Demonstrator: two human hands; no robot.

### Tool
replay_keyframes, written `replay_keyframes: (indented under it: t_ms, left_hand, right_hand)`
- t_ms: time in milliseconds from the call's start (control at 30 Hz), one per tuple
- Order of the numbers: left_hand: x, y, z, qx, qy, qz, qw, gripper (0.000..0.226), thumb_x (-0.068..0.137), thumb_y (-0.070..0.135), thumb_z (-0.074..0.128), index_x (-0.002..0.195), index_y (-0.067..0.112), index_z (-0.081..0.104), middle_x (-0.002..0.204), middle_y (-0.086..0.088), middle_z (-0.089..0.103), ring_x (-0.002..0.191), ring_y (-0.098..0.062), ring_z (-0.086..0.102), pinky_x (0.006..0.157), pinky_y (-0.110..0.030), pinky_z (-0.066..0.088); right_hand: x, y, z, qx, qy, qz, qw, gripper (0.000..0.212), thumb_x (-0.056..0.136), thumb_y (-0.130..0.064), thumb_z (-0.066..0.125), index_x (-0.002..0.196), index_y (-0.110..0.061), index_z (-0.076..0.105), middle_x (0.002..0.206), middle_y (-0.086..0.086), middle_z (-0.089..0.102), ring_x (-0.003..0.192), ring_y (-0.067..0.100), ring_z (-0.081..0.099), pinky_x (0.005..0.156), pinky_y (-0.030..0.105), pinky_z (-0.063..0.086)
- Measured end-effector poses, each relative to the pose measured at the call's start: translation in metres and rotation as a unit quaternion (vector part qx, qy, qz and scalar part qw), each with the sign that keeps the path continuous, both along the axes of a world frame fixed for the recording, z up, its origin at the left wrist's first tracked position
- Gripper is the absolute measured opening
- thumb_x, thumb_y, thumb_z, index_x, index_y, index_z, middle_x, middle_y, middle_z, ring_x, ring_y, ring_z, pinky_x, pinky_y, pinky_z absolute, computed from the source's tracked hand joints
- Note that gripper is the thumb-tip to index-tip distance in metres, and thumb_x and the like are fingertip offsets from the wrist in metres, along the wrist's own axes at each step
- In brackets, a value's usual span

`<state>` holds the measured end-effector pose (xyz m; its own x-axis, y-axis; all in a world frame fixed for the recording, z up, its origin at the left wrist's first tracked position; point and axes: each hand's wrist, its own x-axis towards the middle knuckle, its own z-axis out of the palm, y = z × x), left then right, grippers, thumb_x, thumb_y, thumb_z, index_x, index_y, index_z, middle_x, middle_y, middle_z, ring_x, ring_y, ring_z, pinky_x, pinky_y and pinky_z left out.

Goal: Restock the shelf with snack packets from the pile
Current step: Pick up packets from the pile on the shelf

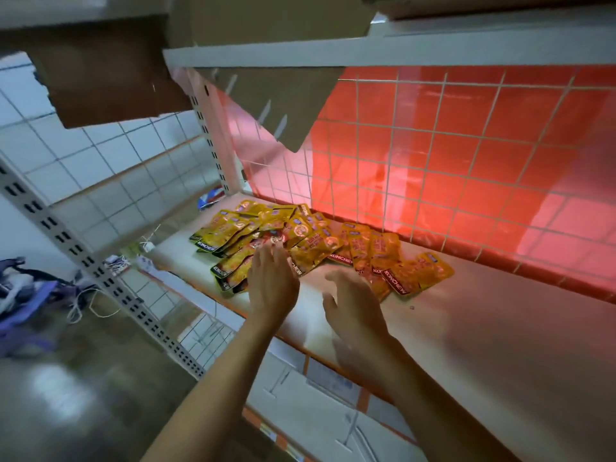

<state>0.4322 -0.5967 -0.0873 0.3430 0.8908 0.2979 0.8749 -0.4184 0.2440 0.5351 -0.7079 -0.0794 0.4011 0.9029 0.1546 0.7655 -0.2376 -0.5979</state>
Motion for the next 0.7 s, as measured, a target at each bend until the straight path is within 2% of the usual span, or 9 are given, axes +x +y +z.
replay_keyframes:
  t_ms: [167,300,433,500,567,633,700]
  left_hand:
    - [-0.035,0.045,0.001,-0.052,-0.022,0.061,0.997,0.032,0.093,0.015,0.043,0.121,0.0,0.05,0.126,-0.021,0.051,0.119,-0.038,0.045,0.096,-0.045,0.038]
    - [-0.047,0.064,0.0,-0.126,-0.042,0.091,0.987,0.035,0.091,0.031,0.051,0.108,0.001,0.056,0.115,-0.022,0.059,0.109,-0.04,0.053,0.09,-0.047,0.045]
    - [-0.05,0.062,-0.002,-0.138,-0.031,0.089,0.986,0.038,0.089,0.042,0.051,0.105,0.009,0.062,0.113,-0.018,0.06,0.105,-0.04,0.054,0.089,-0.047,0.047]
    - [-0.051,0.058,-0.004,-0.138,-0.031,0.094,0.985,0.043,0.087,0.048,0.054,0.112,0.015,0.063,0.12,-0.016,0.056,0.112,-0.04,0.051,0.092,-0.047,0.044]
    - [-0.051,0.054,-0.006,-0.127,-0.037,0.094,0.987,0.041,0.086,0.053,0.056,0.107,0.019,0.065,0.119,-0.013,0.058,0.112,-0.038,0.051,0.092,-0.045,0.044]
    - [-0.051,0.051,-0.005,-0.119,-0.051,0.084,0.988,0.034,0.089,0.049,0.054,0.093,0.018,0.065,0.109,-0.012,0.063,0.104,-0.036,0.055,0.088,-0.043,0.047]
    - [-0.049,0.046,-0.004,-0.115,-0.067,0.071,0.989,0.027,0.092,0.039,0.054,0.085,0.013,0.061,0.099,-0.013,0.066,0.097,-0.035,0.058,0.083,-0.044,0.048]
  right_hand:
    - [-0.024,0.029,-0.003,-0.014,-0.003,0.033,0.999,0.037,0.093,-0.023,0.052,0.129,-0.017,0.05,0.126,0.006,0.056,0.117,0.024,0.051,0.095,0.03,0.039]
    - [-0.027,0.041,-0.009,-0.012,-0.012,0.014,1.0,0.034,0.092,-0.022,0.052,0.126,-0.019,0.054,0.119,0.006,0.059,0.114,0.024,0.051,0.09,0.031,0.042]
    - [-0.014,0.043,-0.018,-0.011,-0.041,-0.076,0.996,0.031,0.088,-0.022,0.054,0.119,-0.021,0.059,0.118,0.002,0.057,0.114,0.022,0.046,0.092,0.03,0.038]
    - [0.0,0.038,-0.021,-0.018,-0.069,-0.135,0.988,0.032,0.085,-0.026,0.055,0.117,-0.023,0.06,0.118,0.002,0.055,0.113,0.022,0.044,0.092,0.033,0.039]
    - [0.015,0.032,-0.022,-0.02,-0.099,-0.188,0.977,0.034,0.084,-0.032,0.056,0.117,-0.024,0.059,0.122,0.003,0.051,0.118,0.024,0.042,0.093,0.038,0.042]
    - [0.032,0.027,-0.023,-0.03,-0.111,-0.224,0.968,0.04,0.086,-0.036,0.055,0.124,-0.024,0.055,0.133,0.006,0.045,0.127,0.027,0.037,0.098,0.043,0.041]
    - [0.05,0.023,-0.027,-0.071,-0.116,-0.242,0.961,0.053,0.09,-0.039,0.05,0.139,-0.021,0.041,0.145,0.011,0.037,0.137,0.031,0.028,0.109,0.045,0.03]
